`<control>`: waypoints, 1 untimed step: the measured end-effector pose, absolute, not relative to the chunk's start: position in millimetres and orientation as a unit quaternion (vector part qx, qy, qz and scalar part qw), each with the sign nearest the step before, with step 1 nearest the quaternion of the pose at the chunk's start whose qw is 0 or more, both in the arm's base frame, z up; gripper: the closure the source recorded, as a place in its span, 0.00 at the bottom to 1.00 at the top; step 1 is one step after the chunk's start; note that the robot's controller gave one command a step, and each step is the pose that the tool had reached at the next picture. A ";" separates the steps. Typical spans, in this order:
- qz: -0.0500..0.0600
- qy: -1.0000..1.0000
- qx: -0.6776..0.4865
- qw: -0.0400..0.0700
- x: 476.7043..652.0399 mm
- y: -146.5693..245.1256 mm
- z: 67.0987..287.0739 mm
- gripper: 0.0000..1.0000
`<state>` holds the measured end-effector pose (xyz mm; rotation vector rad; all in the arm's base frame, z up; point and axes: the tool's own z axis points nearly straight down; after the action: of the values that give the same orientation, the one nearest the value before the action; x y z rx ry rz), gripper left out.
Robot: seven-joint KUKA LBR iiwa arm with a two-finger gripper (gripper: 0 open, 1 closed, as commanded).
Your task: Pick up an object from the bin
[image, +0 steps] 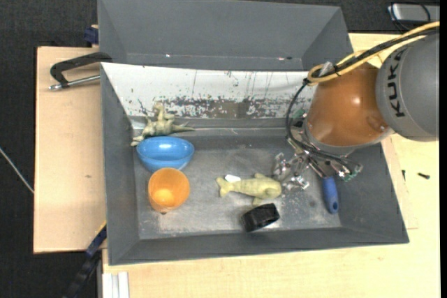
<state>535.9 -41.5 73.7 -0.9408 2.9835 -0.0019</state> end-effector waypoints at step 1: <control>-0.003 0.852 -0.524 0.005 532.7 -63.4 257.7 1.00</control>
Offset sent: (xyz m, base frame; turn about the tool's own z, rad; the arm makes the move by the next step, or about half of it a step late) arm -0.0054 -0.0222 0.1805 -0.4953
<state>532.7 -63.4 257.7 -1.6405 2.6673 -0.0095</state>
